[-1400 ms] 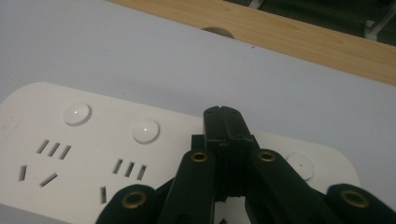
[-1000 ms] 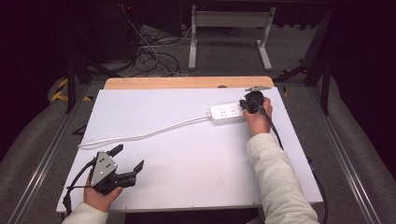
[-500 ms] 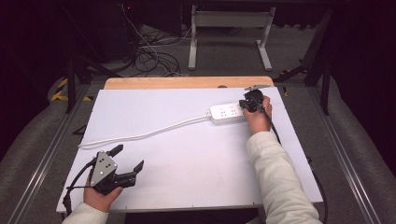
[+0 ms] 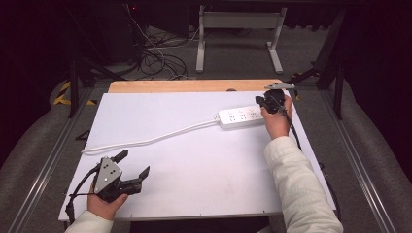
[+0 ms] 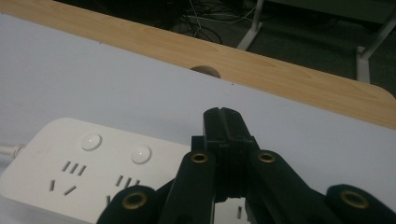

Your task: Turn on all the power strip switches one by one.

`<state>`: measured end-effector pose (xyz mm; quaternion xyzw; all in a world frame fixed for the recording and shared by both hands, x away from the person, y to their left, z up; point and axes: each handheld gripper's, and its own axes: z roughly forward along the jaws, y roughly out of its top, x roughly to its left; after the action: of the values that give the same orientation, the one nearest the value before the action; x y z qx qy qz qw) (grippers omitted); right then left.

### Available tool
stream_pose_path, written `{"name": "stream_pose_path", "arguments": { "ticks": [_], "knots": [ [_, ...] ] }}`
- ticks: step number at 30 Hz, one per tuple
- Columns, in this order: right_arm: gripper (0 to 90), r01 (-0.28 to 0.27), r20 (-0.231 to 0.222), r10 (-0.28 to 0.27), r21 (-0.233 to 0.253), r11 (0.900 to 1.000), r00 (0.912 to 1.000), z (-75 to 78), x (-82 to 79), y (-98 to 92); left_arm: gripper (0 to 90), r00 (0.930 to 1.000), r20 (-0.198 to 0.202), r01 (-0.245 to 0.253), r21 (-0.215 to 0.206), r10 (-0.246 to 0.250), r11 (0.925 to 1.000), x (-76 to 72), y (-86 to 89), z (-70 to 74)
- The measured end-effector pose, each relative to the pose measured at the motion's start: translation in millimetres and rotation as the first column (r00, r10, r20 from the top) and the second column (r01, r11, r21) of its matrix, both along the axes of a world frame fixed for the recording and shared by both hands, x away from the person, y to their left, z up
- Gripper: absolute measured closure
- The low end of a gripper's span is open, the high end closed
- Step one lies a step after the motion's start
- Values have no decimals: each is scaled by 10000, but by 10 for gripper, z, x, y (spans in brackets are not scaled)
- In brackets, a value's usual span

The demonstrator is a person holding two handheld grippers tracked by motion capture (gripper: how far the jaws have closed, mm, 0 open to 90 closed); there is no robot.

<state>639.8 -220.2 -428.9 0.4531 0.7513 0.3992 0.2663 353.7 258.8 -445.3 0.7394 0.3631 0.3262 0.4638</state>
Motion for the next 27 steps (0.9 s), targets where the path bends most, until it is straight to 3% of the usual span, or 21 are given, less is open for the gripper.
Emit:
{"name": "stream_pose_path", "arguments": {
  "ticks": [7,11,27],
  "knots": [
    [900,301,-179,-305,-193,9994,9994,-36,32,-148,149,10000,-8,1,51,-1,10000,10,6,-3],
    [900,383,-192,-395,-611,9974,9990,-75,39,-186,149,10000,-1,-4,90,4,10000,13,9,-3],
    [900,513,-533,-545,-604,9969,9971,-246,116,-191,149,10000,-10,-17,118,17,9999,13,6,-5]
  ]
}}
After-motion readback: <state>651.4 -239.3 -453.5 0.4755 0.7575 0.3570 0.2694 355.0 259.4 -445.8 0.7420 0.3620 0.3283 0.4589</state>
